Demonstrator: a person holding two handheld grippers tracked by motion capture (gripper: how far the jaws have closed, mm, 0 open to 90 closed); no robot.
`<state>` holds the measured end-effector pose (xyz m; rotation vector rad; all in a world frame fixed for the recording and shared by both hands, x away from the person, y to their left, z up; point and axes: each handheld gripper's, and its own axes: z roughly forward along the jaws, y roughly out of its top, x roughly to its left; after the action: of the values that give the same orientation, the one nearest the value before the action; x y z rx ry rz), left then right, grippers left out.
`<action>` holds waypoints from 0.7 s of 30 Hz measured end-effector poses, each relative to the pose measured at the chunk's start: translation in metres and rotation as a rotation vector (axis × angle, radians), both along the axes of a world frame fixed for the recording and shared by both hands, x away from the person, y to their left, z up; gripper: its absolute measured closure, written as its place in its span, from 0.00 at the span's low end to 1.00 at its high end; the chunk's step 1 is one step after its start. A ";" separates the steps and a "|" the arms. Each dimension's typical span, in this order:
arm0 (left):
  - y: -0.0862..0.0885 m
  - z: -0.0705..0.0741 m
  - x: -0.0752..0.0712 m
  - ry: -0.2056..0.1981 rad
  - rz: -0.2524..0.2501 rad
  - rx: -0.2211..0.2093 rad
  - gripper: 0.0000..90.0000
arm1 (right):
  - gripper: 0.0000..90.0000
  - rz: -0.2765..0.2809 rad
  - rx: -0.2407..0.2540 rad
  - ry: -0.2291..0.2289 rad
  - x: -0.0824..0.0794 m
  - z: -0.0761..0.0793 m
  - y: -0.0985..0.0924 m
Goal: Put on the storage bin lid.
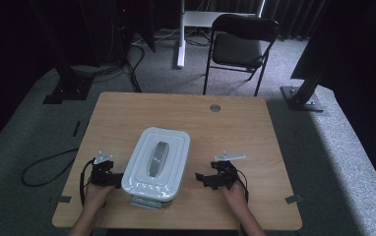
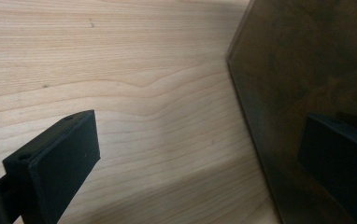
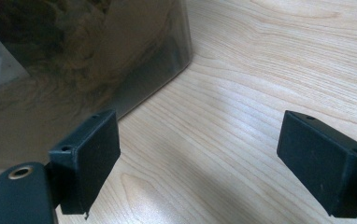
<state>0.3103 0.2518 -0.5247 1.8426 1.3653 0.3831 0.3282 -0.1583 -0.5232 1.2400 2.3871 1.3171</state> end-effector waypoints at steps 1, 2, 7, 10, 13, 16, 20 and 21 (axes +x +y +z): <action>-0.001 0.000 -0.001 0.002 -0.001 0.000 0.01 | 0.14 -0.002 0.001 0.001 0.000 0.000 0.000; -0.002 0.000 -0.001 0.004 -0.003 0.000 0.01 | 0.14 -0.002 0.002 -0.001 0.000 0.001 -0.001; -0.009 0.000 -0.005 0.000 -0.015 0.003 0.01 | 0.14 -0.007 -0.001 -0.002 0.000 0.001 -0.004; -0.014 0.000 -0.005 0.006 -0.031 0.002 0.01 | 0.14 -0.009 -0.001 0.000 0.000 0.001 -0.005; -0.021 0.001 -0.005 0.012 -0.055 0.008 0.01 | 0.14 -0.012 -0.003 -0.003 0.000 0.002 -0.006; -0.029 0.002 -0.006 0.014 -0.078 0.018 0.01 | 0.14 -0.017 -0.005 -0.005 0.000 0.002 -0.008; -0.035 0.001 -0.006 0.005 -0.101 0.017 0.01 | 0.14 -0.029 -0.005 -0.006 0.000 0.002 -0.012; -0.035 0.000 -0.005 0.005 -0.102 0.018 0.01 | 0.14 -0.031 -0.004 -0.007 0.000 0.003 -0.014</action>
<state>0.3050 0.2171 -0.5244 1.9203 1.2685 0.3395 0.3283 -0.1720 -0.5205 1.2647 2.3547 1.3053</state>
